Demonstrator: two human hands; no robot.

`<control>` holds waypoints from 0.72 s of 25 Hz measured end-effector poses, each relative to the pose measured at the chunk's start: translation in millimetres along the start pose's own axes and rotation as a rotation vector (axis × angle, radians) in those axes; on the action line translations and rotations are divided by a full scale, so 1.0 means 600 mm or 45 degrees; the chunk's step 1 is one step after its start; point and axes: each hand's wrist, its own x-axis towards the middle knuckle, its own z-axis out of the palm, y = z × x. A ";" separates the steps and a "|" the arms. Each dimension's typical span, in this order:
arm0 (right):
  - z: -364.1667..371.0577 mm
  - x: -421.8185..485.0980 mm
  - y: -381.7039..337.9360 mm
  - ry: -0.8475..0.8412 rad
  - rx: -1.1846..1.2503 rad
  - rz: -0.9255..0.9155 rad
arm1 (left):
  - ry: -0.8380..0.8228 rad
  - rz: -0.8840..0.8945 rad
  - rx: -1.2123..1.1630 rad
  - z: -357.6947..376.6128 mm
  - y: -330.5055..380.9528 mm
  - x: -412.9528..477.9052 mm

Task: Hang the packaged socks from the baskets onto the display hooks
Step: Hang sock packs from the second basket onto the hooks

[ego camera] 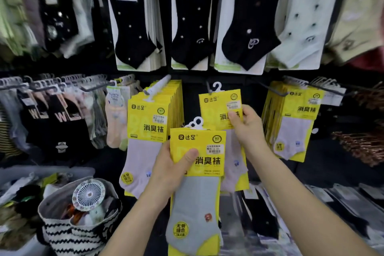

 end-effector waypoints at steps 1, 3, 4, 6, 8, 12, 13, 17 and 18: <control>0.007 0.003 -0.005 -0.010 -0.024 -0.033 | 0.010 0.014 0.000 -0.004 0.006 0.002; 0.018 0.002 -0.005 -0.044 -0.088 -0.060 | 0.031 0.027 0.010 -0.007 0.014 0.002; 0.021 -0.001 -0.001 -0.061 -0.133 -0.053 | 0.035 0.026 0.019 -0.006 0.017 0.003; 0.023 -0.008 0.007 -0.086 -0.183 0.019 | 0.051 0.022 0.031 -0.003 0.017 0.006; 0.016 -0.013 0.009 -0.099 -0.160 0.096 | 0.059 0.029 0.044 0.002 0.017 0.009; -0.003 -0.039 -0.012 0.116 -0.035 -0.018 | 0.078 0.066 0.034 0.015 0.016 0.014; -0.006 -0.053 -0.019 0.079 0.069 -0.045 | 0.086 0.075 0.038 0.019 0.014 0.015; -0.001 -0.096 -0.030 -0.174 0.091 0.051 | 0.094 0.076 0.053 0.036 0.013 0.017; -0.003 -0.097 -0.030 -0.140 0.119 0.060 | 0.064 0.086 0.033 0.040 0.015 0.015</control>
